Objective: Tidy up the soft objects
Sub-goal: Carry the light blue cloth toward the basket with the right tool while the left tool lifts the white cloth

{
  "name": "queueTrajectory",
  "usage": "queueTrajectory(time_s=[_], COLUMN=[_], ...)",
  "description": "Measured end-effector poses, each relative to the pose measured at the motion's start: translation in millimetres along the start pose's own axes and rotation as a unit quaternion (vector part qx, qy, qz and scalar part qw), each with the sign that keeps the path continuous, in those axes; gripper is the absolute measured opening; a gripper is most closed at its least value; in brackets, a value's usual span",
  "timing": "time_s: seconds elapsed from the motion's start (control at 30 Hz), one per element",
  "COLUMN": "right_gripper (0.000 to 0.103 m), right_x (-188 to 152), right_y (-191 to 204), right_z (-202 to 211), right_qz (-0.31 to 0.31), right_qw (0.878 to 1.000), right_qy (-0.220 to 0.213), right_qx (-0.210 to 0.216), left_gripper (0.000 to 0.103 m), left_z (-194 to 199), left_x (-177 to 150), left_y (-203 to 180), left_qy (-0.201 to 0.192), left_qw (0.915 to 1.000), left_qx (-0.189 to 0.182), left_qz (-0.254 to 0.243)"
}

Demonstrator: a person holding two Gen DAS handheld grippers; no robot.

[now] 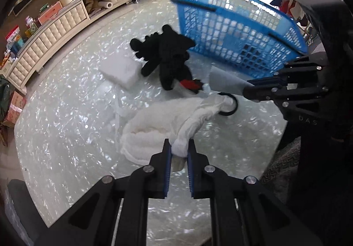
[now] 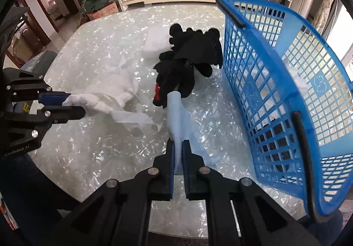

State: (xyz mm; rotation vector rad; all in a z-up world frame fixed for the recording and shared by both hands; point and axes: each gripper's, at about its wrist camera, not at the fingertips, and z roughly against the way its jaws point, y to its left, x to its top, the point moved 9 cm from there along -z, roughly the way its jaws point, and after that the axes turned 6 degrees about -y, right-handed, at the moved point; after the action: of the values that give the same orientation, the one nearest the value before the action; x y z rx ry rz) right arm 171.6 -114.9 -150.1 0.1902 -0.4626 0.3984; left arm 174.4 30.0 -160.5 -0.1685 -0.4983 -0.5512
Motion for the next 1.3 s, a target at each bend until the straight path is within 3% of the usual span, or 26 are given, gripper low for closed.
queueTrajectory(time_s=[0.63,1.0,1.3], right_gripper=[0.006,0.006,0.006], right_x=[0.5,14.8,25.1], right_y=[-5.6,-31.8,-56.6], right_z=[93.8,135.3,144.7], right_qz=[0.013,0.019,0.022], right_qw=[0.997,0.993,0.99], right_qy=[-0.078,-0.112,-0.128], right_qx=[-0.012,-0.034,-0.052], left_gripper=[0.006,0.005,0.005], left_z=[56.6,78.6,86.0], left_x=[23.8,63.0,101.0], left_y=[-65.6,-87.4,-102.1], left_qy=[-0.059,-0.098,-0.122], left_qw=[0.9982,0.9951,0.9922], left_qx=[-0.004,-0.005,-0.008], left_qz=[-0.002,-0.009,-0.023])
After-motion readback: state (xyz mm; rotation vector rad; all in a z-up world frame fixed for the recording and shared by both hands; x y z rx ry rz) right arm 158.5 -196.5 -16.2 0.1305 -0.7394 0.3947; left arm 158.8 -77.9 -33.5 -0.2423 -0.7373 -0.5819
